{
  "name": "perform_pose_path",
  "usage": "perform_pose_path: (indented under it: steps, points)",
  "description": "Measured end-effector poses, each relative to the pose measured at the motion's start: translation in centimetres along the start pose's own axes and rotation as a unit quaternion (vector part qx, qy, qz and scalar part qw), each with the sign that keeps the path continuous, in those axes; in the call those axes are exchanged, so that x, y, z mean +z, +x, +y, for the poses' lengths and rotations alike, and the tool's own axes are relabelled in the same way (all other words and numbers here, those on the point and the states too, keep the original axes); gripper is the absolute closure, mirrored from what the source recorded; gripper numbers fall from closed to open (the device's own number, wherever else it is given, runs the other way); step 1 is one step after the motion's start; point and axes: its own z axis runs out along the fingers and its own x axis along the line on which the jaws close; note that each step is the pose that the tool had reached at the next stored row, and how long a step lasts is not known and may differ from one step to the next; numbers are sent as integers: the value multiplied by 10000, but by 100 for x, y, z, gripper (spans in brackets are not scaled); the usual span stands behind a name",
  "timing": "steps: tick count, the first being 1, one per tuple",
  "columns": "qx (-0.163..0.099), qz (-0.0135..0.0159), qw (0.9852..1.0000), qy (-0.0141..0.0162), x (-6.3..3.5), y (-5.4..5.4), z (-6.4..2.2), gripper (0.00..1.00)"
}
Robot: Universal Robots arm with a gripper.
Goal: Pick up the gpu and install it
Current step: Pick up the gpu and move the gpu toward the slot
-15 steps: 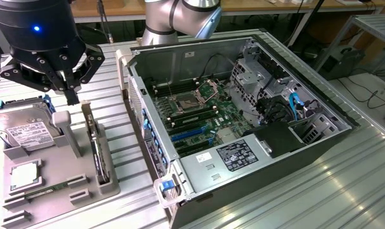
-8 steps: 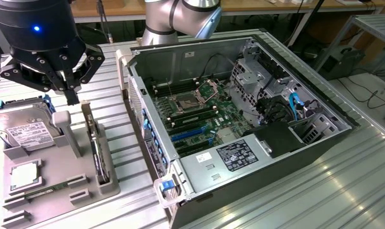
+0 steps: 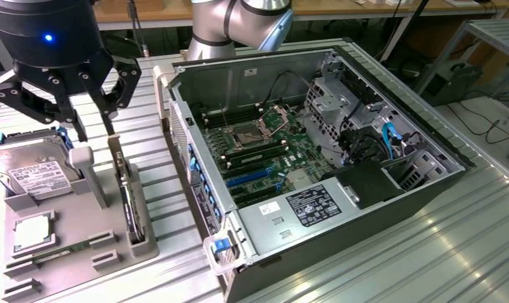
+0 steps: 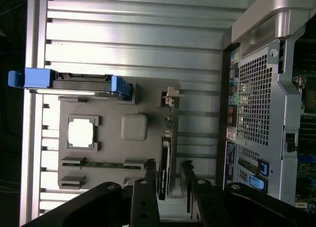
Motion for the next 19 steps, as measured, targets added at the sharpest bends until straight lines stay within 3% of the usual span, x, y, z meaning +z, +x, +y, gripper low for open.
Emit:
perform_pose_path:
  steps: [3,4,5,7,9,11,19]
  points:
    - [0,0,10000,0,0,0,0,46]
    - [1,0,10000,1,1,1,-6,46]
    - [27,-1,10000,14,5,1,-12,40]
    - [64,-1,10000,46,11,0,-15,40]
    - [68,0,10000,58,20,0,-15,40]
    - [67,2,9999,124,33,1,-16,40]
    - [66,3,9999,129,83,5,-18,40]
